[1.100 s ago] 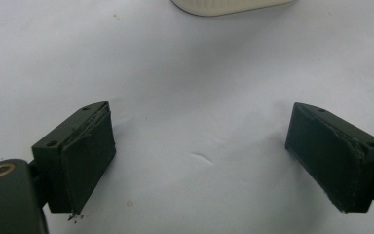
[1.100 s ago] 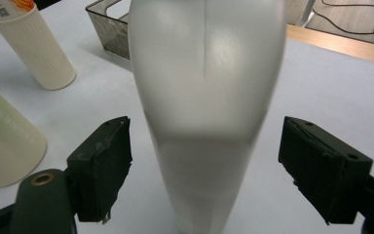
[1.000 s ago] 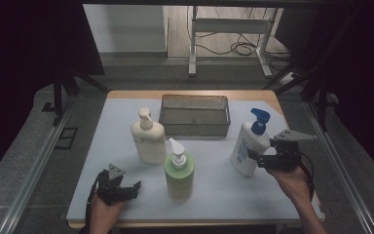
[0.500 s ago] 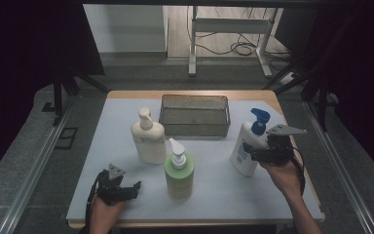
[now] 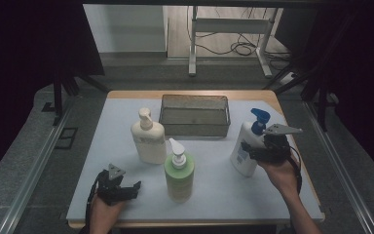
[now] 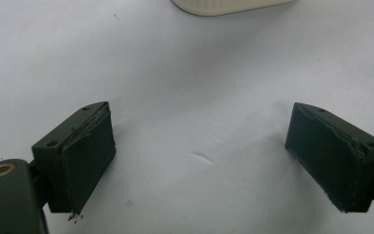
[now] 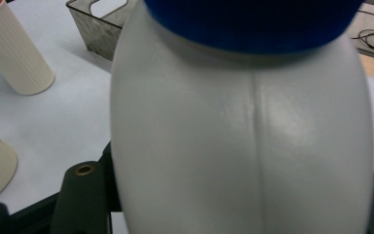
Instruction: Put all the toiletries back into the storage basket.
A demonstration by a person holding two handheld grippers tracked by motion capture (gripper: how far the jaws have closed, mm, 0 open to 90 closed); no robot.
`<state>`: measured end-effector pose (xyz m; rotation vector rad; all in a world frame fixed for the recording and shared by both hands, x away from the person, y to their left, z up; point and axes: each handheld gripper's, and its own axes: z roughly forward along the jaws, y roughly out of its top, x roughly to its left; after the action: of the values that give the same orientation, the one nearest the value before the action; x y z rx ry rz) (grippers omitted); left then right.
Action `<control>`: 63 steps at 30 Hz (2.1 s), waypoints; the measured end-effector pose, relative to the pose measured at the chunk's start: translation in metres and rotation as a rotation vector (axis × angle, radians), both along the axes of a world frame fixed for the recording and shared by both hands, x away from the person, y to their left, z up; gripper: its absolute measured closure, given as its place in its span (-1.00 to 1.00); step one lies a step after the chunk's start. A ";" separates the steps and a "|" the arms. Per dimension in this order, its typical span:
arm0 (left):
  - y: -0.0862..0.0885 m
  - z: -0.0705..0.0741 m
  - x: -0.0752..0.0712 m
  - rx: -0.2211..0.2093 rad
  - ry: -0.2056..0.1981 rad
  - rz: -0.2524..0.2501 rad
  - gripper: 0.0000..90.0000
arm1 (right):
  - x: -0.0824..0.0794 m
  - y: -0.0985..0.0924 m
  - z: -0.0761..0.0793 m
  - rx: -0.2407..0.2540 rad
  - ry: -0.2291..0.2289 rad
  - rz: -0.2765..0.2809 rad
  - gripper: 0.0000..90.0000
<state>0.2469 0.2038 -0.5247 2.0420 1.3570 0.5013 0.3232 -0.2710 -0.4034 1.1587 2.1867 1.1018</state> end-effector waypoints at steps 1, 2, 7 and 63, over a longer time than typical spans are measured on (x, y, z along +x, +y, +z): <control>0.000 0.000 0.000 0.000 0.000 0.000 -0.77 | 0.000 0.000 0.000 0.001 0.001 0.001 -0.17; 0.000 0.000 0.000 0.000 0.000 0.000 -0.77 | 0.000 0.000 0.000 0.002 0.001 0.001 -0.17; 0.000 0.000 0.000 0.000 0.000 0.000 -0.77 | 0.001 0.000 0.002 -0.005 0.015 0.008 -0.16; 0.000 0.000 0.000 0.000 0.000 0.000 -0.77 | 0.036 0.061 0.077 0.022 -0.045 0.133 -0.15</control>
<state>0.2470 0.2038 -0.5247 2.0423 1.3568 0.5009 0.3589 -0.2096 -0.3260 0.9990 2.2489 1.1981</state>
